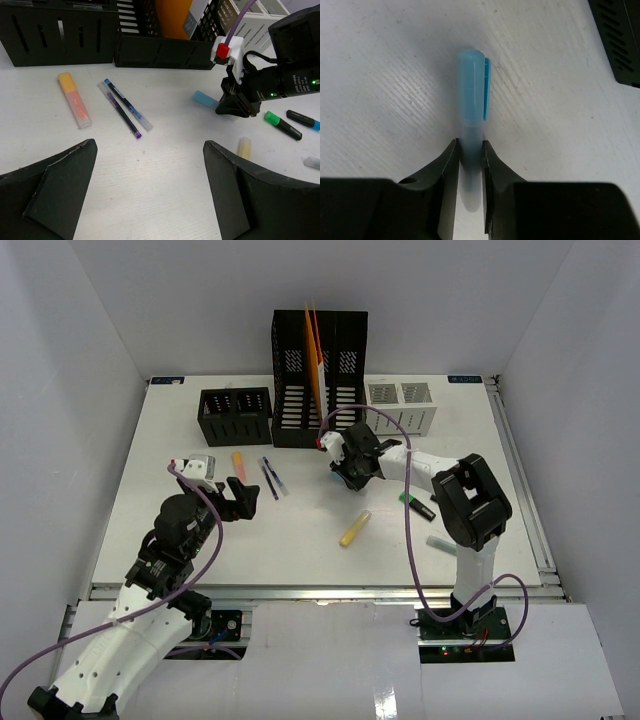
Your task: Organize the desk
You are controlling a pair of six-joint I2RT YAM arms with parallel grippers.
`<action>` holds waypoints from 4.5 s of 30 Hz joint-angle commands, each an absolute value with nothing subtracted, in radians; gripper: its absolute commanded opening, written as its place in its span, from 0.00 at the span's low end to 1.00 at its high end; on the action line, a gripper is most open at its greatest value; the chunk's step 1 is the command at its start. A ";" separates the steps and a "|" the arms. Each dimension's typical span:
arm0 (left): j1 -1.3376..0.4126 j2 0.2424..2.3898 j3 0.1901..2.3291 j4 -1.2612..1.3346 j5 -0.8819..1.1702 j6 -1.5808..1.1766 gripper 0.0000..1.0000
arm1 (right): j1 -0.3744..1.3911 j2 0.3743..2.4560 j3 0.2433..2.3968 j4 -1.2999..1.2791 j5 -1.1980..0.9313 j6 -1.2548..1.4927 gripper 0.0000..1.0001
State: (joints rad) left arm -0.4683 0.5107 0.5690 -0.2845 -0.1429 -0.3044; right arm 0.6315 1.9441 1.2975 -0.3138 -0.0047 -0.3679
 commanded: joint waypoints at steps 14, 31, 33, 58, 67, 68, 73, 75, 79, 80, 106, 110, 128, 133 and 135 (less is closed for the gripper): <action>-0.465 0.531 0.576 -0.287 -0.132 -0.317 0.98 | 0.520 1.568 1.233 -0.311 -0.411 -0.479 0.08; -0.465 0.542 0.575 -0.290 -0.129 -0.321 0.98 | 0.206 1.434 1.213 0.003 -0.574 -0.335 0.08; -0.465 0.545 0.575 -0.291 -0.128 -0.321 0.98 | 0.168 1.420 1.153 0.140 -0.581 -0.261 0.08; -0.465 0.609 0.572 -0.308 -0.162 -0.322 0.98 | 0.103 2.030 1.349 1.117 -0.615 0.256 0.08; -0.465 0.618 0.572 -0.307 -0.158 -0.322 0.98 | 0.107 2.137 1.426 1.069 -0.609 0.219 0.14; -0.465 0.617 0.571 -0.307 -0.161 -0.323 0.98 | 0.107 2.142 1.425 1.068 -0.609 0.217 0.15; -0.466 0.622 0.571 -0.307 -0.162 -0.324 0.98 | 0.108 2.156 1.418 1.054 -0.607 0.196 0.33; -0.465 0.625 0.572 -0.305 -0.158 -0.324 0.98 | 0.112 2.155 1.413 1.043 -0.605 0.185 0.39; -0.465 0.625 0.570 -0.302 -0.146 -0.325 0.98 | 0.114 2.142 1.396 1.034 -0.592 0.178 0.52; -0.465 0.625 0.568 -0.300 -0.141 -0.326 0.98 | 0.114 2.136 1.390 1.034 -0.589 0.175 0.55; -0.148 1.482 1.003 -0.404 -0.072 -0.501 0.73 | 0.097 1.318 1.044 -0.140 -1.000 -0.328 0.74; -0.119 1.671 1.149 -0.451 -0.083 -0.454 0.72 | 0.096 1.200 0.917 -0.101 -1.007 -0.329 0.75; -0.115 1.933 1.302 -0.546 -0.087 -0.404 0.43 | 0.062 1.123 0.822 -0.032 -1.020 -0.336 0.78; -0.115 1.928 1.266 -0.545 -0.113 -0.382 0.42 | 0.060 1.123 0.821 -0.032 -1.023 -0.334 0.79; -0.115 1.925 1.252 -0.546 -0.130 -0.373 0.44 | 0.060 1.122 0.821 -0.031 -1.024 -0.336 0.79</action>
